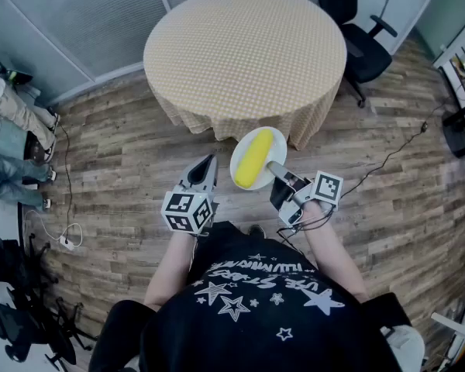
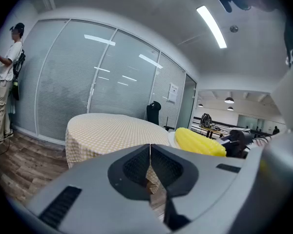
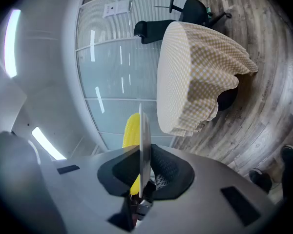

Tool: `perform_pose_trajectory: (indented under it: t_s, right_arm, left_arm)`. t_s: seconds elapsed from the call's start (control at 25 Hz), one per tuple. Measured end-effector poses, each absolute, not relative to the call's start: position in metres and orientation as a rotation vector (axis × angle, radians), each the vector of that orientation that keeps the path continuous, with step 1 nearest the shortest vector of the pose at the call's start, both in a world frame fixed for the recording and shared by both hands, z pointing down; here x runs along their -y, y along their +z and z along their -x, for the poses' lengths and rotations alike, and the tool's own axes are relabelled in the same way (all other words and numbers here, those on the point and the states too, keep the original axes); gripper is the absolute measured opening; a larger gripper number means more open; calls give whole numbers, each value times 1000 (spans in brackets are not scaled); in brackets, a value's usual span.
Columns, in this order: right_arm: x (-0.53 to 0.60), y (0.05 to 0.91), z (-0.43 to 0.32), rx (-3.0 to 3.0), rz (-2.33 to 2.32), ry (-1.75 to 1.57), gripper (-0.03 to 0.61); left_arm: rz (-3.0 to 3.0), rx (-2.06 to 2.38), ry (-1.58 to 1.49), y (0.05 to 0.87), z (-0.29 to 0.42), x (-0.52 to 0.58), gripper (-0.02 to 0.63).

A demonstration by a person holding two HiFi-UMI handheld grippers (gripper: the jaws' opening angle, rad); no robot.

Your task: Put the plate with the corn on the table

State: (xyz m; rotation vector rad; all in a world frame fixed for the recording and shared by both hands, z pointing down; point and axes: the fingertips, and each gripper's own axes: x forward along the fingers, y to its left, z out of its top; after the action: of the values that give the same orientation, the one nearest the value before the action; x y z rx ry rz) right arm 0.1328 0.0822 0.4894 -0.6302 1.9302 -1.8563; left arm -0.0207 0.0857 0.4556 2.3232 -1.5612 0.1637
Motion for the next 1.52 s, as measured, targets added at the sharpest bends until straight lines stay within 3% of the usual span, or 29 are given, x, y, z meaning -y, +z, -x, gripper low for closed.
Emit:
perform_pose_trajectory:
  t_s: [1.52]
  right_arm:
    - [-180,484,-66,-1872,862,-1819,52]
  left_arm:
    - [-2449,1475,187,447,101,-194,12]
